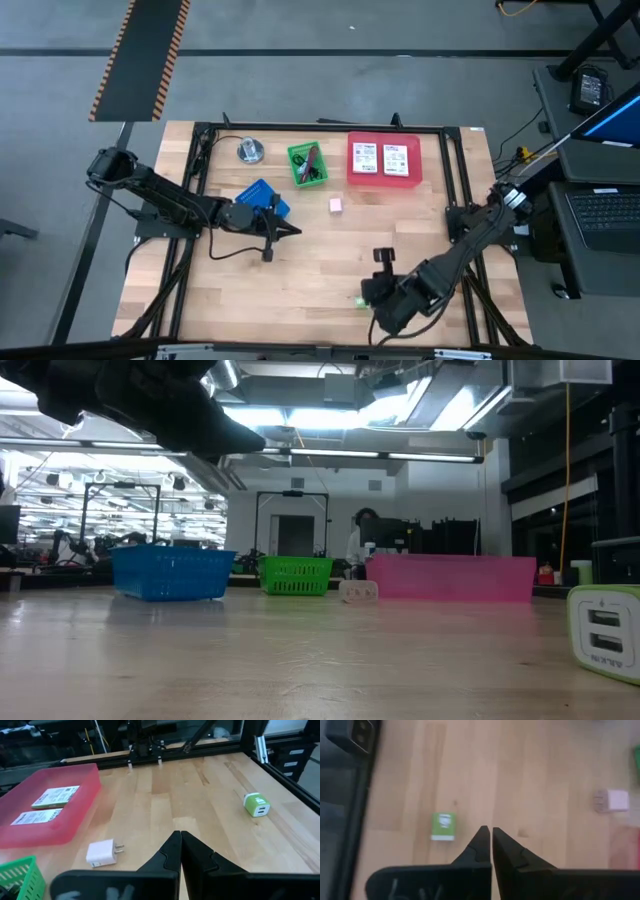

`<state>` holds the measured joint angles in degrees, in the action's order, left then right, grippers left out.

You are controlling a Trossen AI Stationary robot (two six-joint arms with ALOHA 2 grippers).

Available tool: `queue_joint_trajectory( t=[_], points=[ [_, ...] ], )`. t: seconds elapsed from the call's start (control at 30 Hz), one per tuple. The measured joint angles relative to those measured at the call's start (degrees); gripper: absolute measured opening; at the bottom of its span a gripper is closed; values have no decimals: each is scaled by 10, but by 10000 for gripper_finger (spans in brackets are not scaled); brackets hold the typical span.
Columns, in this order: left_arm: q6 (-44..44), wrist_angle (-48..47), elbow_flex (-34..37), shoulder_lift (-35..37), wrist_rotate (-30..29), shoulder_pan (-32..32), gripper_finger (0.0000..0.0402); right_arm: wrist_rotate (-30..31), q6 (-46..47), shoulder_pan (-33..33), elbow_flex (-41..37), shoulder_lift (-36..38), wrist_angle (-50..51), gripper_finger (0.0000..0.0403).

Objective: Pick and place items into bin
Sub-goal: Put the green charger adapter into the blue bin

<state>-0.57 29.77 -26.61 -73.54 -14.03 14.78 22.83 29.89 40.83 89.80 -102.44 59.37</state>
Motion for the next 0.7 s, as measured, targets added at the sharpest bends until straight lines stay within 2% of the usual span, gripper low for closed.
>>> queue_joint_trajectory(
  t=[0.1, 0.3, 0.5, 0.7],
  points=[
    [-1, 0, 0, 0, -1, 2, 4, -5, 28, 7, 21, -22, 1, 0],
    [-1, 0, 0, 0, -1, 2, 4, -40, 13, 15, 64, -74, 22, 0],
    [-1, 0, 0, 0, 0, 2, 4, -49, 33, 14, 65, -93, 33, 0],
    [-2, 0, 0, 0, 1, 2, 4, -49, 29, 15, 65, -109, 25, 31]
  ],
)
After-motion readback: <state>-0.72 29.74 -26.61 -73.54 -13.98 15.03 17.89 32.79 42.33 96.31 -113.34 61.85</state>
